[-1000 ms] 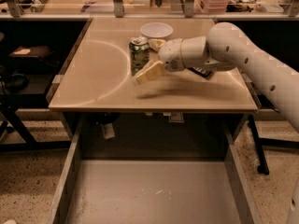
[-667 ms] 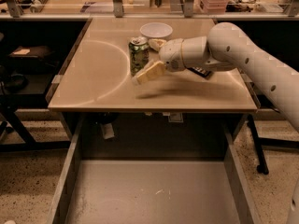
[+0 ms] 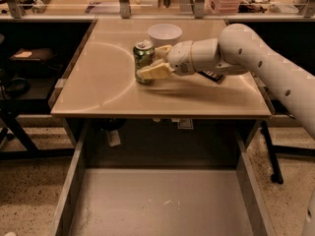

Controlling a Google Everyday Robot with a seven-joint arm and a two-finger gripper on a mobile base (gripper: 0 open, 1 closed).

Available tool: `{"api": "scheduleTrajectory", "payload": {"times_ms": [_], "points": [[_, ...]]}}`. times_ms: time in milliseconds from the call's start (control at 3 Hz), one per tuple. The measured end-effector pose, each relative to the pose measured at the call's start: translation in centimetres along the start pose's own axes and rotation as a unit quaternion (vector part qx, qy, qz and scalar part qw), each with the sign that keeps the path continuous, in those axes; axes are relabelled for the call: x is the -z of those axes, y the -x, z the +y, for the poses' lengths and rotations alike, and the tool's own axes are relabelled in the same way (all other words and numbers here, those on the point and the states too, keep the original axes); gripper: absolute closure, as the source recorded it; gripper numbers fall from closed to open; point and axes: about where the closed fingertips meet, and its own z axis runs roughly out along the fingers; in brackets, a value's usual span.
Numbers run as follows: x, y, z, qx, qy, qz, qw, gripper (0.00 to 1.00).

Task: Place green can into top drawer

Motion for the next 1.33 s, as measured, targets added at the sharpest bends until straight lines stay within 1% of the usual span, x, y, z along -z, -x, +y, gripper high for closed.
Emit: {"api": "scheduleTrajectory", "payload": {"times_ms": [667,1000,1333], "points": [[-0.01,0.00,0.00,0.000,0.000,0.000,1.0000,0.89],[-0.01,0.00,0.00,0.000,0.000,0.000,1.0000,1.00],[-0.01,0.00,0.01,0.000,0.000,0.000,1.0000,1.00]]}}
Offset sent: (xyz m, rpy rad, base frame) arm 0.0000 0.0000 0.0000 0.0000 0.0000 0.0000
